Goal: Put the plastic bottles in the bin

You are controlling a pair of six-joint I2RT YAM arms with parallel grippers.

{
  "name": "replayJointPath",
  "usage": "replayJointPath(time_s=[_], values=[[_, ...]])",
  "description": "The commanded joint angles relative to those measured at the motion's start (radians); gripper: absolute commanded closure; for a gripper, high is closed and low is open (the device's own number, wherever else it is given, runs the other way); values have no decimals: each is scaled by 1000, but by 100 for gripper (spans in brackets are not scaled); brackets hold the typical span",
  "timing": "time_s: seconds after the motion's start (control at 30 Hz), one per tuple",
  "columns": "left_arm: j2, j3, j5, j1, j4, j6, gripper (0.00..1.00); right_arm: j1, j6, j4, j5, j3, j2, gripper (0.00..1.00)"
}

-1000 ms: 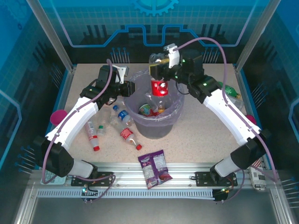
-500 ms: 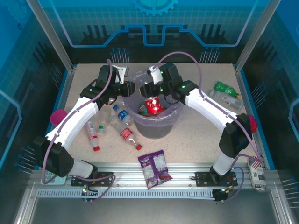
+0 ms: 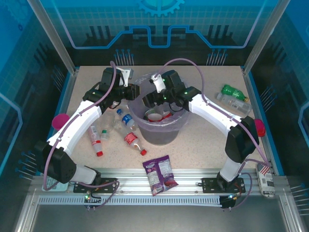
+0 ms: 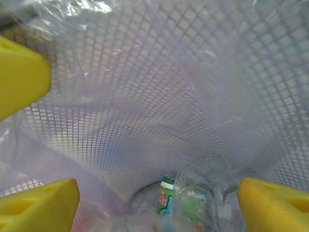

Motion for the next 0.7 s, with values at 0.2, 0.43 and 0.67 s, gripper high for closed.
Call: replayJointPath(time_s=[0.2, 0.43, 0.67], values=[[-10, -17, -2, 7, -11, 2, 70, 62, -117, -146, 58, 130, -76, 10], [-2, -17, 0, 7, -7, -9, 70, 76, -225, -152, 123, 166, -201, 9], [0, -18, 4, 7, -4, -15, 70, 28, -339, -139, 274, 130, -332, 8]])
